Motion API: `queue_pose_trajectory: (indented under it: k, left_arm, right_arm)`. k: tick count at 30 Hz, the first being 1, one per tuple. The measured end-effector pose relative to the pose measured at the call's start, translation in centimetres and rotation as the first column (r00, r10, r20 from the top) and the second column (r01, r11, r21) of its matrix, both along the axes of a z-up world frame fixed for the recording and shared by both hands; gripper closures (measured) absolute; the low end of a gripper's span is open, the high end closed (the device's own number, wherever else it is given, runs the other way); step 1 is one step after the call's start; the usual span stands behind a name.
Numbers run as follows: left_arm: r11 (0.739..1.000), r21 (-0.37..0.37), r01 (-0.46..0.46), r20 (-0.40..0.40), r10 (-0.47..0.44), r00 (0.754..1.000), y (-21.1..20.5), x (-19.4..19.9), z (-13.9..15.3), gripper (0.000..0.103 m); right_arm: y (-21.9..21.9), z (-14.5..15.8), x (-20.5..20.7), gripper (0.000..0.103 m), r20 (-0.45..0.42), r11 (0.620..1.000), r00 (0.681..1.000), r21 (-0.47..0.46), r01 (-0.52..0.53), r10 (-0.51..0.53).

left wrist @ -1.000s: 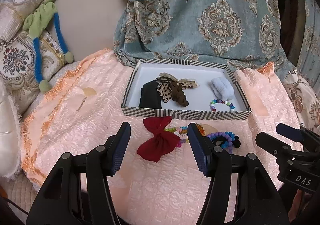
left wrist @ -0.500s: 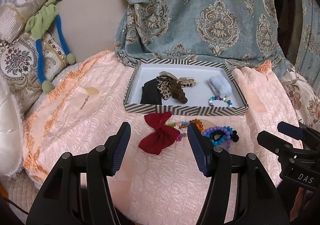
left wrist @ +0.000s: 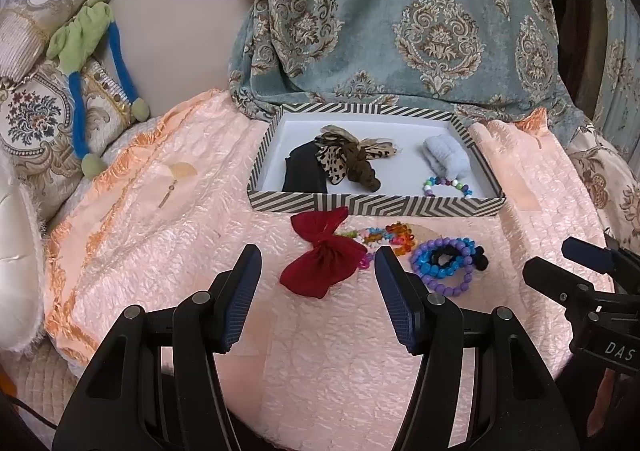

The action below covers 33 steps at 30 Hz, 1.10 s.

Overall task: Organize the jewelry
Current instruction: 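Lift both tools out of the tray back over the pile, then grasp the red bow with the left gripper while the right gripper grasps the purple bead bracelet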

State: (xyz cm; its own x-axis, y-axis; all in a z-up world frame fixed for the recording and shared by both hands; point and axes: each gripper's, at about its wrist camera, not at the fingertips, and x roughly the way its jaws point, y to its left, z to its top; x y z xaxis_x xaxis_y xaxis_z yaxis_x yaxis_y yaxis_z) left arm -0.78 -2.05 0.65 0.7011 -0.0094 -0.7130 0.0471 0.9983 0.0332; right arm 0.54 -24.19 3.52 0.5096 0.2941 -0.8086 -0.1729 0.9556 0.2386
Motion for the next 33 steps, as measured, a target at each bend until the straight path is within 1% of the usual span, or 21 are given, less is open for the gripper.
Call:
queue_pose_trajectory:
  k: [6,8,9,10,14,17,21,26,28,30,31,33]
  left_arm:
    - [0.997,-0.073,-0.017,-0.068,0.012,0.998,2.2,1.7,-0.7,0.044]
    - [0.995,-0.094,-0.028,-0.096,0.018,0.995,3.1,2.4,-1.1,0.044]
    - [0.994,-0.107,-0.034,-0.108,0.023,0.994,3.5,2.6,-1.2,0.044]
    - [0.992,-0.122,-0.042,-0.119,0.028,0.992,3.9,3.0,-1.3,0.044]
    - [0.984,-0.163,-0.073,-0.151,0.048,0.987,5.4,4.1,-1.7,0.044]
    - [0.978,-0.187,-0.096,-0.172,0.063,0.983,6.3,4.8,-2.1,0.044]
    - [0.969,-0.218,-0.114,-0.201,0.069,0.977,7.0,5.6,-2.7,0.044]
    - [0.963,-0.26,-0.074,-0.231,0.012,0.973,6.6,6.0,-3.6,0.044]
    - [0.963,-0.264,-0.054,-0.242,-0.012,0.97,6.1,6.1,-4.1,0.044]
    - [0.966,-0.254,-0.036,-0.26,-0.032,0.965,5.2,6.6,-4.8,0.038]
    - [0.967,-0.252,-0.035,-0.266,-0.035,0.963,5.0,6.9,-5.1,0.034]
    - [0.966,-0.254,-0.04,-0.269,-0.031,0.963,4.5,7.5,-5.7,0.034]
  right_arm:
    - [-1.0,-2.0,0.5,0.03,-0.038,1.0,0.999,-0.008,-0.006,0.006]
    - [-1.2,-2.6,0.7,0.039,-0.047,1.0,0.999,-0.01,-0.012,0.012]
    - [-1.2,-2.8,0.8,0.048,-0.054,1.0,0.998,-0.01,-0.018,0.018]
    - [-1.2,-3.1,1.0,0.05,-0.065,1.0,0.998,-0.012,-0.027,0.026]
    - [-0.9,-3.9,1.9,0.054,-0.077,0.999,0.996,-0.011,-0.046,0.045]
    - [-0.4,-4.1,2.5,0.055,-0.08,0.998,0.995,0.001,-0.065,0.064]
    - [0.9,-4.9,3.4,0.062,-0.095,0.994,0.99,-0.006,-0.108,0.107]
    - [1.4,-6.2,3.3,0.062,-0.133,0.993,0.984,0.015,-0.114,0.115]
    - [1.3,-7.0,3.1,0.062,-0.153,0.994,0.982,0.03,-0.105,0.108]
    - [1.4,-7.5,3.1,0.062,-0.169,0.994,0.98,0.048,-0.099,0.106]
    - [1.4,-7.8,3.1,0.062,-0.176,0.994,0.979,0.054,-0.096,0.104]
    - [1.4,-8.3,3.3,0.062,-0.178,0.995,0.98,0.061,-0.083,0.093]
